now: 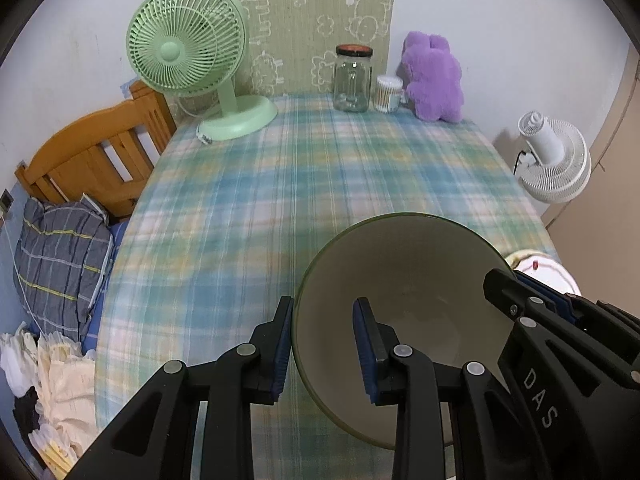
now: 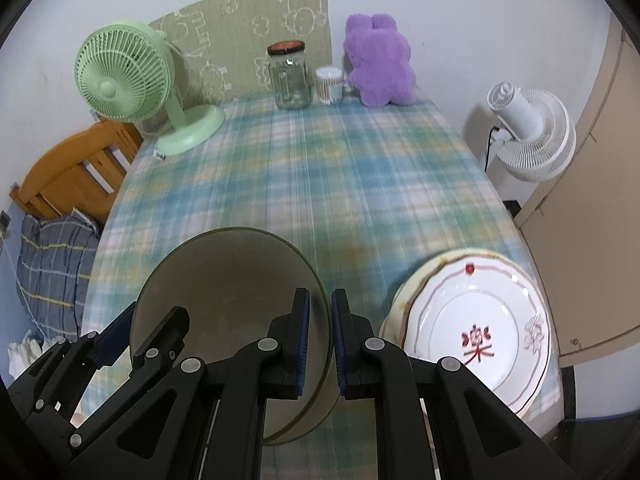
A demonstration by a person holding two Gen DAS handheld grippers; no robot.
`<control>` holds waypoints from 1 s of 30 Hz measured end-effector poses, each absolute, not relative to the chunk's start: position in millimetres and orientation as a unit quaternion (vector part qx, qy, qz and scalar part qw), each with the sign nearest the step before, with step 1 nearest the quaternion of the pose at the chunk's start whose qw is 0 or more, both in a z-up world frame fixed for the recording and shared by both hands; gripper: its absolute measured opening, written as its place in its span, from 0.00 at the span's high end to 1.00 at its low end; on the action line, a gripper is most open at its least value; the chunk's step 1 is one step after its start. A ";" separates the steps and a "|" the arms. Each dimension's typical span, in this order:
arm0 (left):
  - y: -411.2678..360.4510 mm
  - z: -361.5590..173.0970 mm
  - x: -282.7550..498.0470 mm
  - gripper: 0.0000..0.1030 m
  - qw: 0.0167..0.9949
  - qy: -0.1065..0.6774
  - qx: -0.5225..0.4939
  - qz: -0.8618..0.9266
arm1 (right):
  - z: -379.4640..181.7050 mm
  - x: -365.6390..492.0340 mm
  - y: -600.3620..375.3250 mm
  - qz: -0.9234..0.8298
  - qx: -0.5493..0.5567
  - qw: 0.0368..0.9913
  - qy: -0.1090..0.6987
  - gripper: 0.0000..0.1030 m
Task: Organize plates and bowls
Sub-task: 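Lift and carry the patterned bowl toward the grey bowls, then lower the patterned bowl into the grey bowls and open both grippers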
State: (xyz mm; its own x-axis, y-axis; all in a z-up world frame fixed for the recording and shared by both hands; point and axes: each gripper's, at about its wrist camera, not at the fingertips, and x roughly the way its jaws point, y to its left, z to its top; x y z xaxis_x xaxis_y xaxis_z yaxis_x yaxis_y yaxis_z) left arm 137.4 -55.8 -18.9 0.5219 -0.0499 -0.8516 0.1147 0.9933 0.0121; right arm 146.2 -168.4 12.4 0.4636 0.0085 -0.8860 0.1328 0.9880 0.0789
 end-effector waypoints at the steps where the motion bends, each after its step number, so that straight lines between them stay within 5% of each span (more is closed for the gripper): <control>1: -55.2 -21.0 136.2 0.72 0.871 0.488 0.033 -0.047 | 9.8 144.4 -168.1 -0.037 0.069 0.851 0.519 0.86; 30: -61.5 -53.3 138.4 0.72 0.856 0.514 0.036 -0.047 | -25.8 145.4 -172.5 -0.052 0.063 0.835 0.544 0.86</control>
State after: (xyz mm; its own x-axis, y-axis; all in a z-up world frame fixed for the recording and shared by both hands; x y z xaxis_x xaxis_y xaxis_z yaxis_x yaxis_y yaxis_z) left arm 138.4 -61.5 -53.3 0.4679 -0.0430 -0.8828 0.1164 0.9931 0.0134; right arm 145.4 -172.5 -25.8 0.4023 -0.0187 -0.9153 0.1551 0.9867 0.0480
